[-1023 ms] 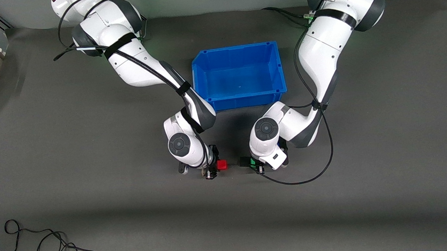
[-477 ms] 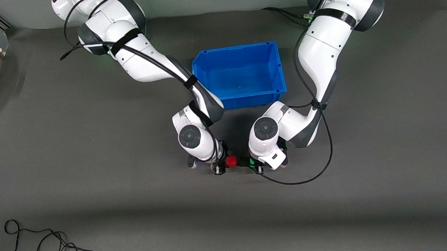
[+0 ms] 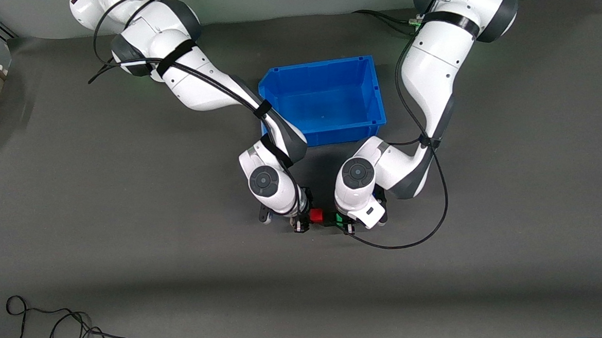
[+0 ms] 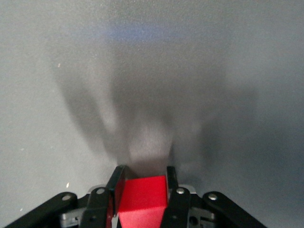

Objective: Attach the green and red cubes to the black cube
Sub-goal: 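Set the red and green cubes beside the black cube, then open both grippers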

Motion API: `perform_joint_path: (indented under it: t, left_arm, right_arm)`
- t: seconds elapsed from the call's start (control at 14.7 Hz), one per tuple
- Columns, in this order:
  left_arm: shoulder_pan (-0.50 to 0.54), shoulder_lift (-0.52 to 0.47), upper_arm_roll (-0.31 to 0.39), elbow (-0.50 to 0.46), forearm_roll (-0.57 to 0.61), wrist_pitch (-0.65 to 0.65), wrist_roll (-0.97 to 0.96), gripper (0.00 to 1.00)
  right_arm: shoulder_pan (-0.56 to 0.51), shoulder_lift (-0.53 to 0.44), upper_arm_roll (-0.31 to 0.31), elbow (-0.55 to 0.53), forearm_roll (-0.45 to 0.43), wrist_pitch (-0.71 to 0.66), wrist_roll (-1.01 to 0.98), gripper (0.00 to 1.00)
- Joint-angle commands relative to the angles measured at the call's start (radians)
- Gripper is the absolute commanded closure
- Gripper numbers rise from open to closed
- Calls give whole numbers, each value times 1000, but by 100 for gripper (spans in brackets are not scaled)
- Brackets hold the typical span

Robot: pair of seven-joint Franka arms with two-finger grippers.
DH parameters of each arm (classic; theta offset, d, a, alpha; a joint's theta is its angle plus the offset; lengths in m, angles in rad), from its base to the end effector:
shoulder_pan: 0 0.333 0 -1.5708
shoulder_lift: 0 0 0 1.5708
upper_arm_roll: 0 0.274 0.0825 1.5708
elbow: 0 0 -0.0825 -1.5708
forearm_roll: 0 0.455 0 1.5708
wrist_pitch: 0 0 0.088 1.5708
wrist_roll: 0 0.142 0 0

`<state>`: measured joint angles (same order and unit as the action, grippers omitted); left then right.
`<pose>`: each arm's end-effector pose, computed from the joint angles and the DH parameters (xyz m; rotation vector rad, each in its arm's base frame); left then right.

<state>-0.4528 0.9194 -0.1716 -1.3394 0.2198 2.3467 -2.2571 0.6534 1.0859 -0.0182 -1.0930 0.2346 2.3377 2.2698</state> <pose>0.6435 -0.4314 0.0820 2.1630 2.1398 0.0682 0.6453 0.4921 0.0701 -1.8689 2.2915 0.2172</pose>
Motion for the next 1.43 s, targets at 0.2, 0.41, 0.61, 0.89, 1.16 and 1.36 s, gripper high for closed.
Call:
perform_joint_path:
  t: [0.2, 0.41, 0.61, 0.89, 1.16, 1.36]
  left_arm:
    - [-24, 12, 12, 26, -2, -12, 2, 18]
    - [-21, 9, 14, 26, 0, -21, 4, 0]
    - [44, -54, 14, 25, 3, -97, 71, 0]
    - [155, -152, -9, 17, -11, -341, 411, 0]
    - [300, -282, -9, -53, -95, -431, 757, 0]
    - [429, -407, -6, -138, -181, -512, 1225, 0]
  right_arm:
    - [15, 38, -16, 56, -32, 3, 46, 100]
    - [15, 42, -14, 58, -32, 26, 46, 100]
    - [15, 46, -14, 59, -32, 28, 43, 100]
    - [14, 28, -16, 58, -32, 23, 28, 1]
    - [0, -43, -14, 58, -31, -53, 13, 0]
    - [-20, -162, -19, 53, -21, -254, -132, 0]
